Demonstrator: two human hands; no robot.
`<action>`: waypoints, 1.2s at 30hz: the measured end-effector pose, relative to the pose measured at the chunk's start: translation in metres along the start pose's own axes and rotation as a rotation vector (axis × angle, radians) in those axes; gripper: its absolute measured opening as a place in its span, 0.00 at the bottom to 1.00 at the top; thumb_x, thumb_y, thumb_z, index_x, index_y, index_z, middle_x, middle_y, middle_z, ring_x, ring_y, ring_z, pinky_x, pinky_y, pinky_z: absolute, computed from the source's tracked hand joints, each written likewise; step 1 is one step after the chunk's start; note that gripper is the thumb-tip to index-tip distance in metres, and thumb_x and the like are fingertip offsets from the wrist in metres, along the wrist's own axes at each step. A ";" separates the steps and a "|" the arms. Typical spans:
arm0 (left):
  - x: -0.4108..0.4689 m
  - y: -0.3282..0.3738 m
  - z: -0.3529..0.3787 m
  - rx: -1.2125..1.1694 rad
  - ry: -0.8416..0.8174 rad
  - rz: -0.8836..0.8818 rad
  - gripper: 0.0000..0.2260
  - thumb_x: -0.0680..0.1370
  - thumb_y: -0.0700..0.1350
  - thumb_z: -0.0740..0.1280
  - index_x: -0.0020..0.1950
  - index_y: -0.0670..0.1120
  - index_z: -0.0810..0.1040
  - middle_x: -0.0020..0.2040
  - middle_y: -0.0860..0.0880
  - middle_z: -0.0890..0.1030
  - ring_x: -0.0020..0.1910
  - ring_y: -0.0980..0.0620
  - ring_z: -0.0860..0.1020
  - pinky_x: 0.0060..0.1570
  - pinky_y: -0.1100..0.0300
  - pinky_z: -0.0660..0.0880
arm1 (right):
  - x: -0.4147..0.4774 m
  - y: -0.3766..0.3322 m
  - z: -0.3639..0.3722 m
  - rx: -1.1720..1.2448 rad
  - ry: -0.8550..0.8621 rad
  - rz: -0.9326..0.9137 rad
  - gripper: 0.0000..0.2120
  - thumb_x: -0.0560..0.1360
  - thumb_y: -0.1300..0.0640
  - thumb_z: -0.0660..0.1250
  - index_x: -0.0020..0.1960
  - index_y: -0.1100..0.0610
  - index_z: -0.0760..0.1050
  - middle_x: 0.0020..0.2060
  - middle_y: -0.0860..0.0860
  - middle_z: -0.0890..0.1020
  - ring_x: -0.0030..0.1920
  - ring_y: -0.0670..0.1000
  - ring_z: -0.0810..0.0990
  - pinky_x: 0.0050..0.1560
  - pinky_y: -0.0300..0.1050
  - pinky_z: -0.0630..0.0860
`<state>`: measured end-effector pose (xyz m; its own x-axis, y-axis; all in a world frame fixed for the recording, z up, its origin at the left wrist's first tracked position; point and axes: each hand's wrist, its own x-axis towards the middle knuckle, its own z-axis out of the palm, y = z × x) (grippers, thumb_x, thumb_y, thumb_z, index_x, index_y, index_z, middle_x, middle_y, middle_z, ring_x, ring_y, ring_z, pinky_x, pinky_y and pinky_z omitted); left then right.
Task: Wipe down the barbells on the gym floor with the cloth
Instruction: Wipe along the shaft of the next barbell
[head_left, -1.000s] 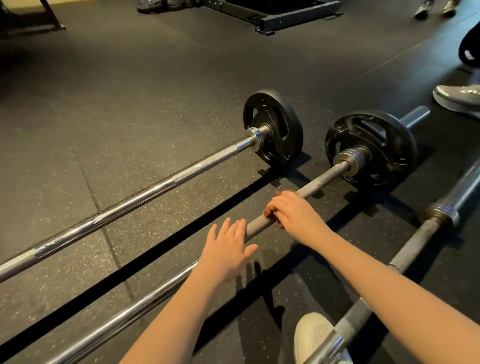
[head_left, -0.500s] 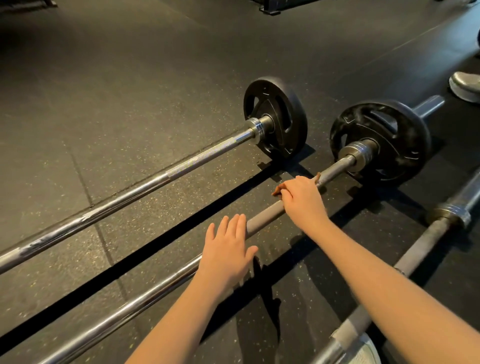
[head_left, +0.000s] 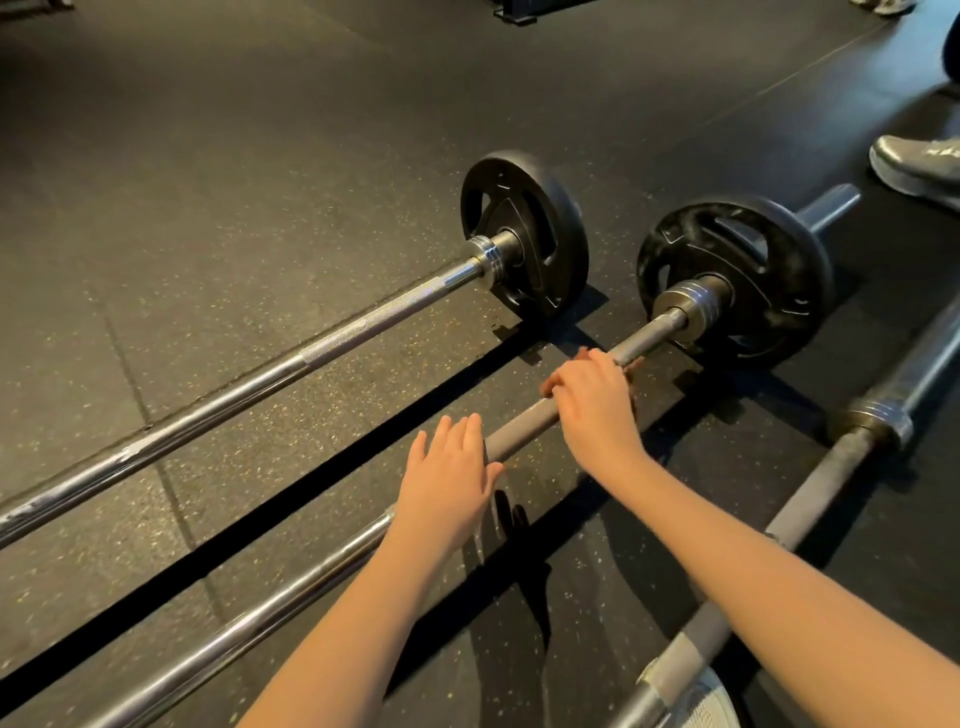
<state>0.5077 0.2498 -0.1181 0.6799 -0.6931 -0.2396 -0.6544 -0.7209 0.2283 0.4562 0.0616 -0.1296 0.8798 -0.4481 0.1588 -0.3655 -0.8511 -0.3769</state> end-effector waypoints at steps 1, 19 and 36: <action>0.000 0.000 -0.001 0.001 0.004 0.001 0.28 0.83 0.56 0.53 0.78 0.44 0.51 0.77 0.48 0.59 0.77 0.47 0.52 0.75 0.47 0.51 | -0.012 -0.006 -0.001 0.094 -0.038 -0.086 0.11 0.79 0.55 0.58 0.54 0.54 0.79 0.54 0.50 0.79 0.68 0.53 0.67 0.71 0.55 0.64; -0.005 0.002 0.001 0.024 0.077 -0.003 0.24 0.82 0.57 0.54 0.75 0.47 0.58 0.74 0.51 0.64 0.74 0.49 0.59 0.73 0.48 0.53 | 0.011 0.010 -0.015 0.000 -0.257 -0.192 0.10 0.81 0.56 0.60 0.56 0.54 0.79 0.57 0.51 0.79 0.67 0.52 0.70 0.71 0.54 0.65; -0.002 0.000 0.009 0.066 0.110 -0.017 0.24 0.81 0.59 0.53 0.74 0.49 0.59 0.73 0.53 0.66 0.74 0.51 0.59 0.74 0.50 0.53 | 0.037 0.029 -0.011 -0.119 0.006 0.101 0.14 0.81 0.53 0.57 0.52 0.53 0.81 0.50 0.51 0.80 0.60 0.52 0.73 0.64 0.53 0.69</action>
<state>0.5033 0.2517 -0.1260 0.7211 -0.6791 -0.1376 -0.6602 -0.7336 0.1611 0.4751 0.0170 -0.1241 0.8348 -0.5346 0.1315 -0.4860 -0.8278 -0.2802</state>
